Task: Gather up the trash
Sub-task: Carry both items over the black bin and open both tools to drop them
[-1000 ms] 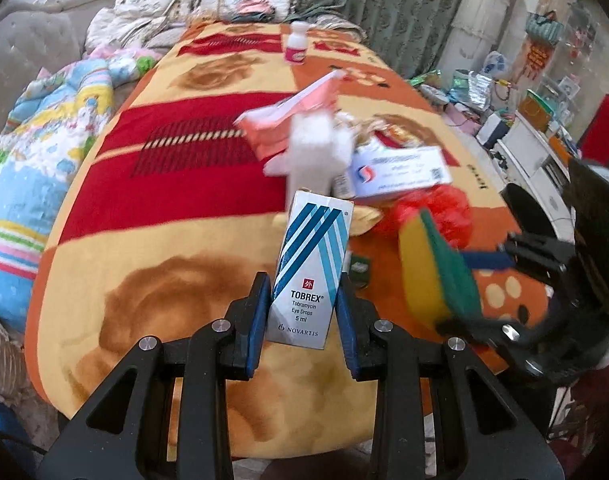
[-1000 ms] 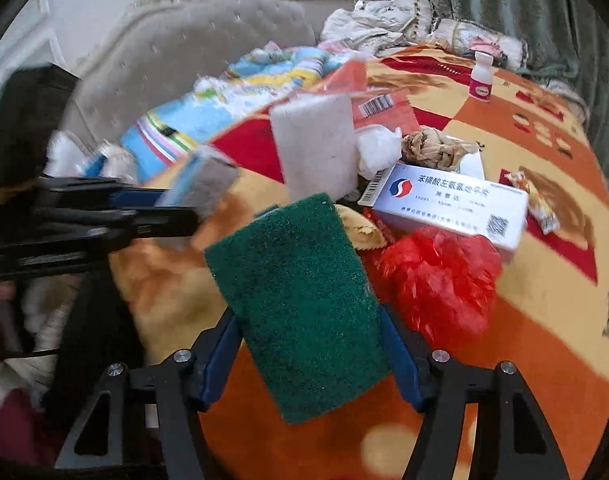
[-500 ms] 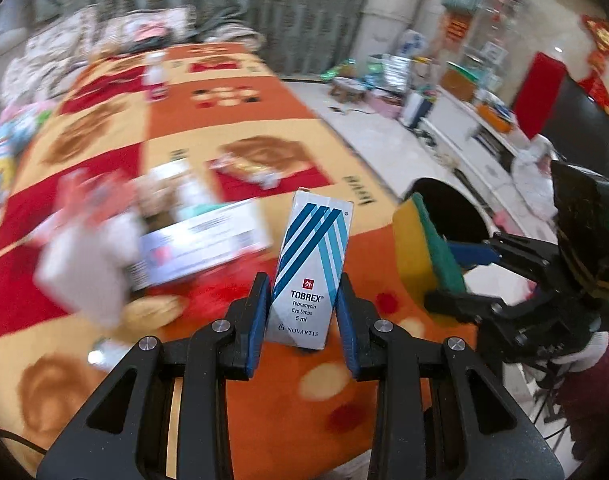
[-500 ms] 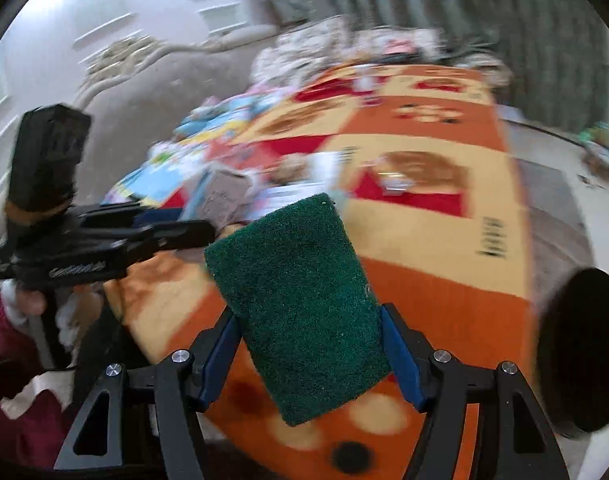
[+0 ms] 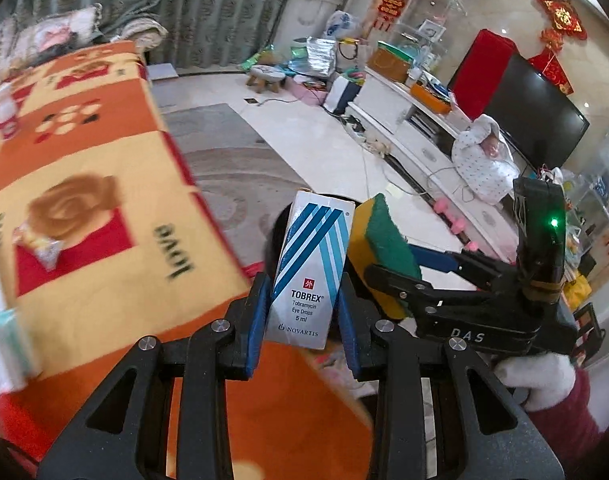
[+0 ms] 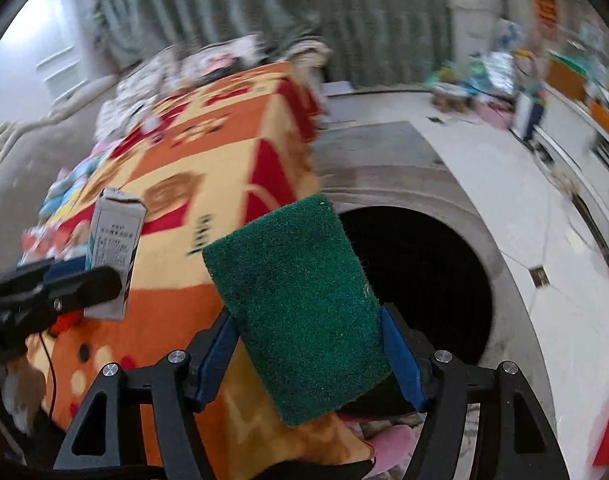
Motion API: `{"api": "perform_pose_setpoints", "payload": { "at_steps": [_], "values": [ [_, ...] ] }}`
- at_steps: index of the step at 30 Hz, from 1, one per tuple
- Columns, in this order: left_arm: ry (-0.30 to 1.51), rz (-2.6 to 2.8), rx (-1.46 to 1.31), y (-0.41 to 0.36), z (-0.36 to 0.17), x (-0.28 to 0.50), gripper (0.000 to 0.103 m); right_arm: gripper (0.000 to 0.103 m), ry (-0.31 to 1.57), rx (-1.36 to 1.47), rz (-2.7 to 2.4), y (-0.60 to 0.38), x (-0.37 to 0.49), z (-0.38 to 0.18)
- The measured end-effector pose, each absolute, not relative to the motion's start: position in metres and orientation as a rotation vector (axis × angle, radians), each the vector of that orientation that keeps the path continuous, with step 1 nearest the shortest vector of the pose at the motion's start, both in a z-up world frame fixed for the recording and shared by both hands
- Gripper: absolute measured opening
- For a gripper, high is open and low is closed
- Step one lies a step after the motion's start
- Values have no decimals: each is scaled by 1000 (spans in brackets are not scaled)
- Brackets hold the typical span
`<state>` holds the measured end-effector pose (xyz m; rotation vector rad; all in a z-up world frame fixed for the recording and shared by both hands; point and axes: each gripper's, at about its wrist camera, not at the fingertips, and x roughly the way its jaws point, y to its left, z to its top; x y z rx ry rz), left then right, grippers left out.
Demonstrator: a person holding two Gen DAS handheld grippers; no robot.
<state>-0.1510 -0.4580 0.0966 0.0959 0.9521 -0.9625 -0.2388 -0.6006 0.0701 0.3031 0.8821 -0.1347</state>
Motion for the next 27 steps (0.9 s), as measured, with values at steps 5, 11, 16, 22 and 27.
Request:
{"api": "perform_pose_setpoints", "payload": {
  "at_steps": [5, 11, 16, 22, 27],
  "values": [
    [967, -1038, 34, -490, 87, -142, 53, 71, 870, 371, -204, -635, -234, 62],
    [1007, -1036, -14, -492, 83, -135, 65, 76, 878, 459, -235, -655, -239, 50],
    [978, -961, 34, -477, 87, -140, 65, 76, 876, 421, -226, -644, -241, 46],
    [977, -911, 25, -456, 90, -142, 65, 78, 887, 425, -227, -640, -232, 34],
    [948, -865, 43, -438, 92, -144, 65, 88, 876, 404, -220, -630, -231, 38]
  ]
}}
